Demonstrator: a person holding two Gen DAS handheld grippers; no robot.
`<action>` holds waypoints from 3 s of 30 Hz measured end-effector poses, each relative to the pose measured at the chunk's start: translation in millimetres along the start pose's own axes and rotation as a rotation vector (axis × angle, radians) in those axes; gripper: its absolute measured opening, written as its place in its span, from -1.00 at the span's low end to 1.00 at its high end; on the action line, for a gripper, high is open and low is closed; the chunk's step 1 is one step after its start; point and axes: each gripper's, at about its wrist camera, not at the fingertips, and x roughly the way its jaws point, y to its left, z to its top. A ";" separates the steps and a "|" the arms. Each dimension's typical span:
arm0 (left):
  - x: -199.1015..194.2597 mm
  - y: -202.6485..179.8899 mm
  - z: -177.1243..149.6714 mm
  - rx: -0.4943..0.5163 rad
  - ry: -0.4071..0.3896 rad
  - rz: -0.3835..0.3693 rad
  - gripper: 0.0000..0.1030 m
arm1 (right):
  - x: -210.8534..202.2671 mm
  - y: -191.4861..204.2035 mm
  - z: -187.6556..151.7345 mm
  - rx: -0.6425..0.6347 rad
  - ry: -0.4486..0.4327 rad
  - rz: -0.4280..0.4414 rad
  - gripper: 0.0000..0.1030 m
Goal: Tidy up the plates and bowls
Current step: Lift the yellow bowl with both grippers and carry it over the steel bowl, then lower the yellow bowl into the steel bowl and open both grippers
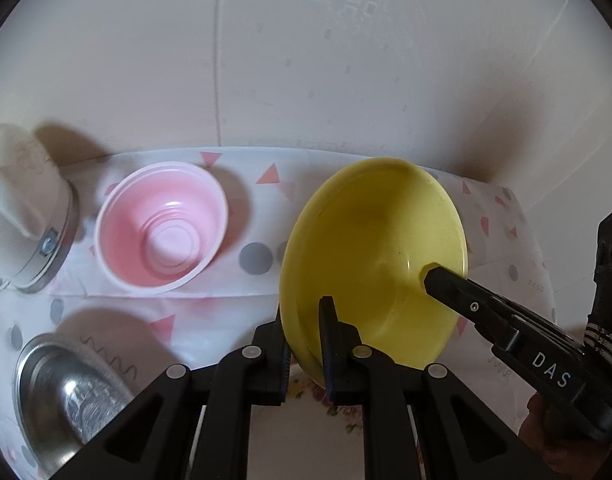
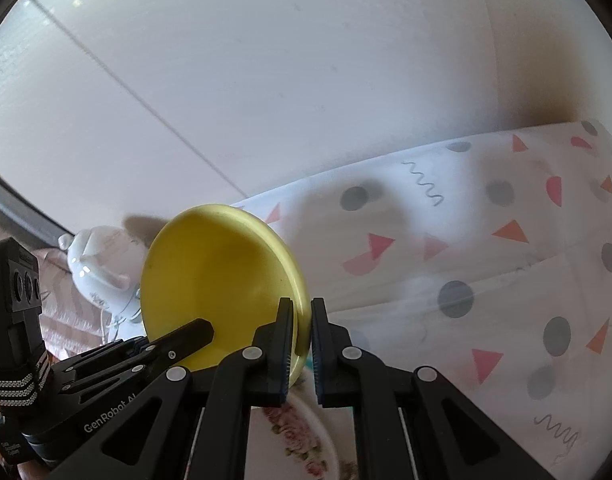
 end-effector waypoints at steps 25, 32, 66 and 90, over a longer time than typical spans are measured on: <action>-83.6 132.2 -95.0 -0.287 -0.070 0.047 -0.74 | 33.5 133.4 -57.5 -0.209 0.131 0.163 -0.83; -89.3 167.0 -121.0 -0.353 -0.057 0.080 -0.74 | 55.4 160.8 -76.2 -0.261 0.202 0.183 -0.83; -42.0 191.8 -141.6 -0.333 0.073 0.217 -0.65 | 115.2 186.2 -104.6 -0.362 0.376 0.033 -0.83; -32.6 188.2 -125.2 -0.265 0.067 0.268 -0.22 | 119.8 195.0 -97.4 -0.380 0.369 -0.030 -0.76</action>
